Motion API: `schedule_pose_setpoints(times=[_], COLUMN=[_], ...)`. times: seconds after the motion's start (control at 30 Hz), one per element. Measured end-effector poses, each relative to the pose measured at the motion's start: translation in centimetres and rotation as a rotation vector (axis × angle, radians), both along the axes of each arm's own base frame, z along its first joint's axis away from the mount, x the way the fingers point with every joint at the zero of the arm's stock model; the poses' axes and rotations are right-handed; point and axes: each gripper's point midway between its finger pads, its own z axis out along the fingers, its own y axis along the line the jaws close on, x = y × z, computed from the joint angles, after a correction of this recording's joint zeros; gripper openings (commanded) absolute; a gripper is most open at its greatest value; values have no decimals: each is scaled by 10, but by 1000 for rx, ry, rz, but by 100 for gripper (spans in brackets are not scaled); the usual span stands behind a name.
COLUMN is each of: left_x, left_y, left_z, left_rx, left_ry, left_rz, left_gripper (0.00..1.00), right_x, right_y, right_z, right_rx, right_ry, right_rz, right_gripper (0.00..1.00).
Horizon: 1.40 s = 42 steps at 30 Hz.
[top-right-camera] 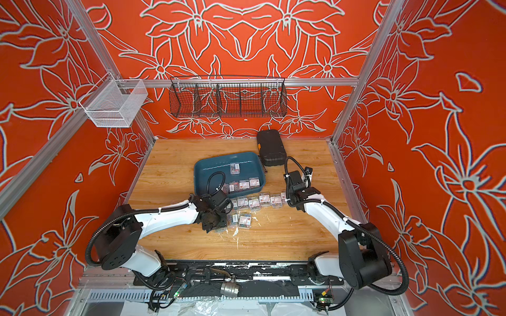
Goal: Take the paper clips out of the storage box
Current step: Place the boxed paper clips at the center of the board.
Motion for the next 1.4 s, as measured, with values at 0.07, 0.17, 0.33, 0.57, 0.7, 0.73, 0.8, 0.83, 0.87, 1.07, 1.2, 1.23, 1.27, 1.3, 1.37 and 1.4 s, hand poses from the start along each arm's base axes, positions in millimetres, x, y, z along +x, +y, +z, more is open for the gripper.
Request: schedule_pose_setpoints(times=[0.07, 0.17, 0.33, 0.57, 0.7, 0.73, 0.8, 0.83, 0.87, 1.07, 1.2, 1.23, 1.27, 1.3, 1.37, 1.4], left_x=[2, 4, 5, 6, 6, 6, 6, 7, 7, 9, 10, 10, 10, 10, 10, 11], left_y=[-2, -3, -2, -1, -2, -2, -2, -3, -3, -6, -8, -8, -8, -9, -10, -10], left_z=[1, 1, 1, 2, 2, 3, 6, 7, 10, 18, 18, 19, 19, 19, 19, 18], left_rx=[-1, -2, 3, 10, 7, 5, -2, -7, -12, -40, -51, -53, -55, -57, -62, -63], left_ry=[-3, -8, -12, -18, -20, -22, -28, -32, -38, -60, -62, -62, -61, -62, -62, -62], left_rz=[0, 0, -1, -6, -9, -8, -5, -4, -3, 7, 10, 9, 9, 8, 8, 7], left_gripper=[36, 49, 59, 67, 58, 57, 57, 57, 57, 54, 54, 54, 54, 53, 53, 53], right_x=[0, 0, 0, 0, 0, 0, 0, 0, 0, 0, 0, 0, 0, 0, 0, 0], right_y=[0, 0, 0, 0, 0, 0, 0, 0, 0, 0, 0, 0, 0, 0, 0, 0], right_z=[0, 0, 0, 0, 0, 0, 0, 0, 0, 0, 0, 0, 0, 0, 0, 0], right_rx=[0, 0, 0, -1, -2, -2, -2, -2, -2, -3, -3, -3, -2, -3, -3, -3], right_ry=[0, 1, 0, 1, 2, 2, 2, 2, 2, 2, 2, 2, 2, 2, 2, 2], right_rz=[0, 0, 1, 1, 3, 3, 3, 3, 3, 3, 3, 3, 4, 4, 4, 4], right_gripper=[78, 78, 78, 78, 78, 78, 78, 78, 78, 78, 78, 78, 78, 78, 78, 78])
